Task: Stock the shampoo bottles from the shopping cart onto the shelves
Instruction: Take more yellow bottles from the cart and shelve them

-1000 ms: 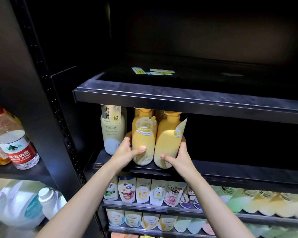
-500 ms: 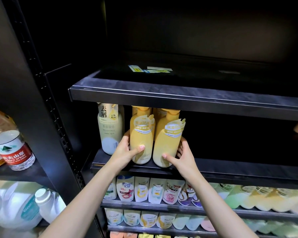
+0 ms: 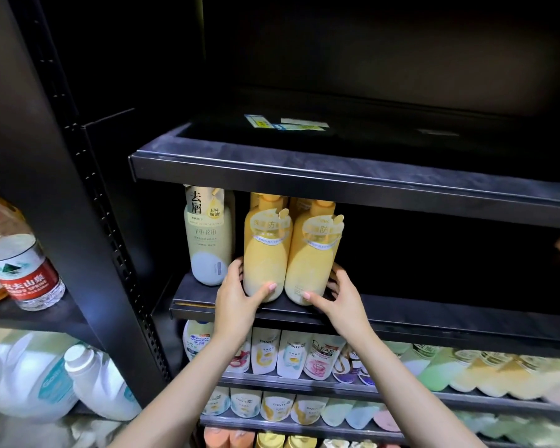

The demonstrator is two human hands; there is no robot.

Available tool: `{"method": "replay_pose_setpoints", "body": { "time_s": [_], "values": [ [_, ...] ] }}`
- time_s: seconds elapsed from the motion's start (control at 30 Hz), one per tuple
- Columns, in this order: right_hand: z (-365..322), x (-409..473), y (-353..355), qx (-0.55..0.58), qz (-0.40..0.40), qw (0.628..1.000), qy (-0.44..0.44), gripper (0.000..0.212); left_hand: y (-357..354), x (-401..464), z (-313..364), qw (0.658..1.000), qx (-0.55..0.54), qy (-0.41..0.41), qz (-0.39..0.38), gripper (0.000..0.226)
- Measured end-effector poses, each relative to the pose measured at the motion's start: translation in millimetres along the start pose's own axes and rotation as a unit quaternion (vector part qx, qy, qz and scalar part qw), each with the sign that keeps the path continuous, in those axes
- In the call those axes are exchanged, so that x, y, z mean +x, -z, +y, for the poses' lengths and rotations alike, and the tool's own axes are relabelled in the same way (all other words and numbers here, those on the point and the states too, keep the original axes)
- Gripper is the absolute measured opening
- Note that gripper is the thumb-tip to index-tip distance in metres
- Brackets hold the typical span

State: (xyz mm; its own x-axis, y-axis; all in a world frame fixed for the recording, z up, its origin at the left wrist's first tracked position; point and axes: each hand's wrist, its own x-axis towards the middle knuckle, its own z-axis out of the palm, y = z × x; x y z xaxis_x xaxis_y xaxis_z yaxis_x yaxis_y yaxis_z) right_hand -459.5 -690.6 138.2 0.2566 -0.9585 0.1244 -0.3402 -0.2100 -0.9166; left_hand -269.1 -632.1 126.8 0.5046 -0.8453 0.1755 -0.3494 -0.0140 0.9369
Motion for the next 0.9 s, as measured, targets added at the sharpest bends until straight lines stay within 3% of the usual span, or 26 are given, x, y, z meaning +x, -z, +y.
{"method": "replay_pose_setpoints", "body": {
  "time_s": [0.23, 0.43, 0.9],
  "values": [
    [-1, 11, -10, -0.004, -0.004, 1.000, -0.003, 0.070, 0, -1, 2, 0.999, 0.041, -0.008, -0.008, 0.080],
    [-2, 16, -15, -0.051, 0.012, 0.999, -0.003, 0.059, -6, 7, 11, 0.994, 0.111, 0.003, 0.022, 0.049],
    [-1, 18, -17, -0.176, -0.006, 0.984, -0.010, 0.031, -8, 11, 16, 0.992, 0.126, 0.021, 0.007, 0.040]
  ]
}}
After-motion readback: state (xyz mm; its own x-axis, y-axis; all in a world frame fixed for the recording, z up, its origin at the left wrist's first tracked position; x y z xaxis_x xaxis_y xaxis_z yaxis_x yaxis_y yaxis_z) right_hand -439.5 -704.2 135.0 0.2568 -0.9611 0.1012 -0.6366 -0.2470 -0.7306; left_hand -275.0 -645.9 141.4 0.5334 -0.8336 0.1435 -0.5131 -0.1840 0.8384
